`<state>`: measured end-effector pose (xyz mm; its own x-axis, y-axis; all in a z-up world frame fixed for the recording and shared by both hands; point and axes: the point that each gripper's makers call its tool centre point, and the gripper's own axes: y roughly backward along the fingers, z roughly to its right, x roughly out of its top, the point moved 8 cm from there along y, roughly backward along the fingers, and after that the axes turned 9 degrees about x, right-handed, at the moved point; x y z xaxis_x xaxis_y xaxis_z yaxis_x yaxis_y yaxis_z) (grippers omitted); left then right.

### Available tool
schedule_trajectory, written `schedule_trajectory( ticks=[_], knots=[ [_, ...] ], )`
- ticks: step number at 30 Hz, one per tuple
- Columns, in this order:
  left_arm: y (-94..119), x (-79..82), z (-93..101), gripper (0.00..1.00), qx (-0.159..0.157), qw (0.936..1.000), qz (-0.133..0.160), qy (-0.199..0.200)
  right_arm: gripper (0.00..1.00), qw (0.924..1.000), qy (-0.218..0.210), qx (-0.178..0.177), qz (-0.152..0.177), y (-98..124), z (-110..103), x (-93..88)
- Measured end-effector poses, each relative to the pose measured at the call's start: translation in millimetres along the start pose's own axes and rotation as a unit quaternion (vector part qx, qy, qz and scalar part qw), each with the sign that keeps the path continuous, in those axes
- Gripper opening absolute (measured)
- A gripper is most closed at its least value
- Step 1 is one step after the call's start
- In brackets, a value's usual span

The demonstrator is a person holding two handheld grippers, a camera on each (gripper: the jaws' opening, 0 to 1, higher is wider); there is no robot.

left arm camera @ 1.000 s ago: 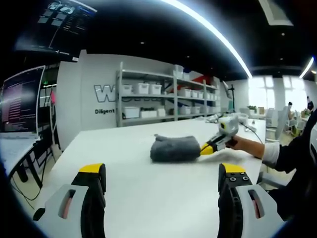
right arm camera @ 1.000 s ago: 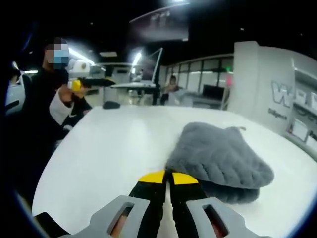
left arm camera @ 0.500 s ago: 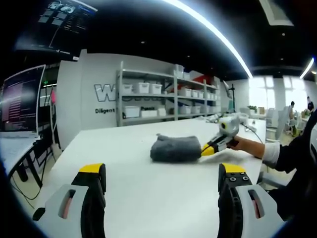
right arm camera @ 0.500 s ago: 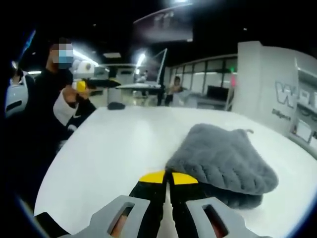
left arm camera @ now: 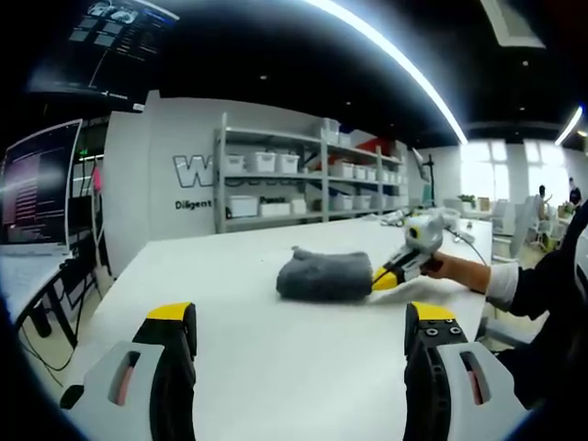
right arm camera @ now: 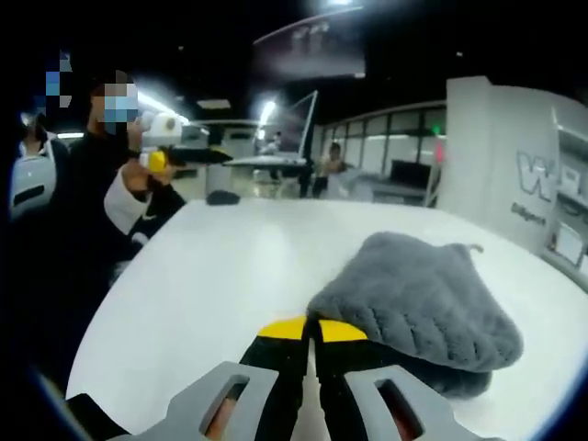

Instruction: Open the folded towel by lifting each exposed corner and separating the folded layers until the towel lies flat within the target outline without major curled edges

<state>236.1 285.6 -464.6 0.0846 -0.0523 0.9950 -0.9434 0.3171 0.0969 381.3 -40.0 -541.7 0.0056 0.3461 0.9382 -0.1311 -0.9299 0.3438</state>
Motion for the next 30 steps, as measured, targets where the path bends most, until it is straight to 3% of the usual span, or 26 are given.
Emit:
schedule_trajectory(
  ticks=[19, 30],
  knots=[
    [-1, -1.3, 2.1, 0.92, -0.002, 1.0, -0.004, -0.007, 0.0, 0.9997, 0.013, 0.019, 0.0, -9, -8, 2.5],
    [-2, 3.2, 4.8, 0.93, -0.02, 0.9991, 0.019, 0.032, 0.0, 0.9993, 0.024, 0.028, 0.0, -15, -11, 3.5]
  ],
)
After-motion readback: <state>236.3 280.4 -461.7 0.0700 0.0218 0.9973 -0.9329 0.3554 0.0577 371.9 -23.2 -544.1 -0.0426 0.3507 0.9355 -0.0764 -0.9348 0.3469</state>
